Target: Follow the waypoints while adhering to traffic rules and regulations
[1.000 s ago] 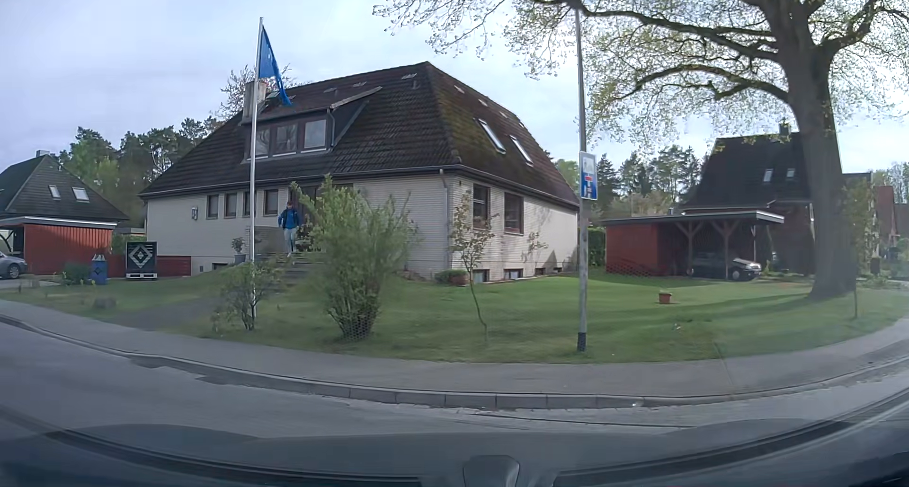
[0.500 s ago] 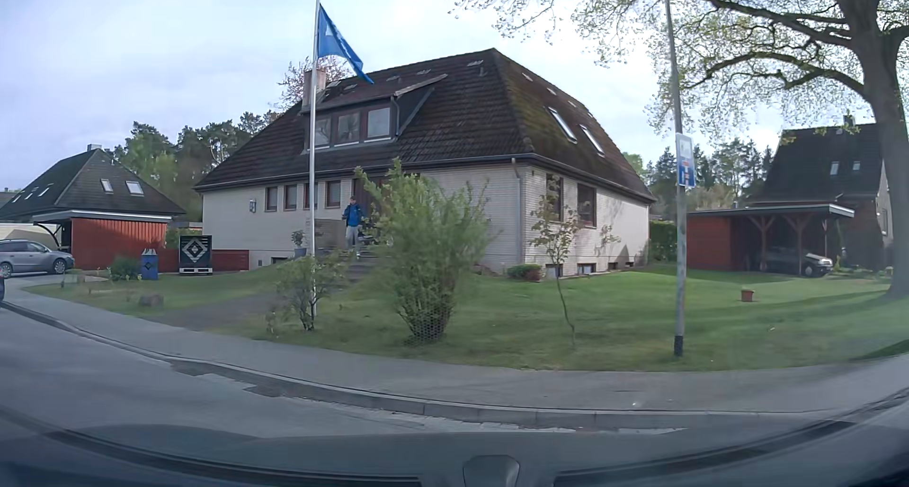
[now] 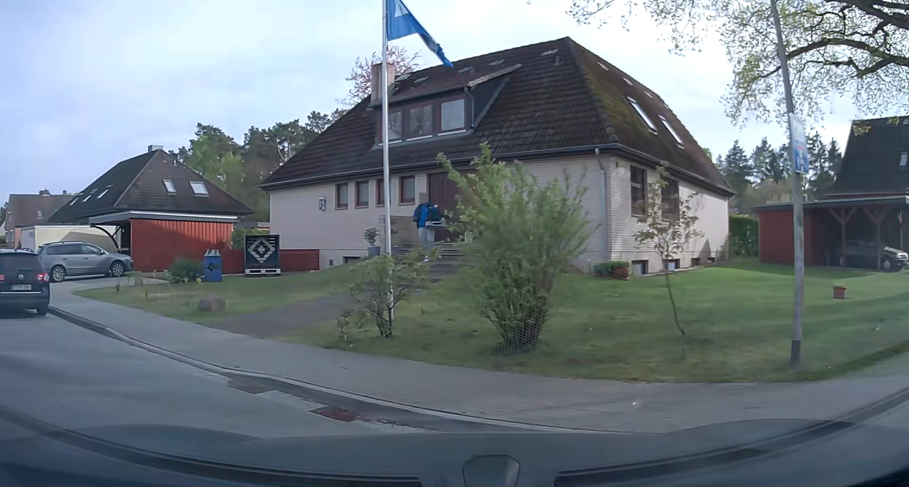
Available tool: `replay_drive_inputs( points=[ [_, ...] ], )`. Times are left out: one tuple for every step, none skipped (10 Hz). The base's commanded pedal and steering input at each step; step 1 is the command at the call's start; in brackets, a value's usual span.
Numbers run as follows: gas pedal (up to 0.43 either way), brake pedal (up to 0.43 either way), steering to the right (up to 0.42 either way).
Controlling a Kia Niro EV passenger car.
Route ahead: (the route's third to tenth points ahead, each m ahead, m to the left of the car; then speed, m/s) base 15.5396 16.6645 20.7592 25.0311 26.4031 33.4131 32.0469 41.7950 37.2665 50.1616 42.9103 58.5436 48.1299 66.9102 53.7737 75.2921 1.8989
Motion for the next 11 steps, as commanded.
replay_drive_inputs(
  points=[
    [0.000,0.000,-0.626],
    [0.000,0.000,-0.648],
    [0.000,0.000,-0.685],
    [0.000,0.000,-0.730],
    [0.000,0.000,-0.748],
    [0.000,0.000,-0.748],
    [0.000,0.000,-0.747],
    [0.000,0.000,-0.738],
    [0.000,0.000,-0.726],
    [0.000,0.000,-0.718],
    [0.000,0.000,-0.711]
  ],
)
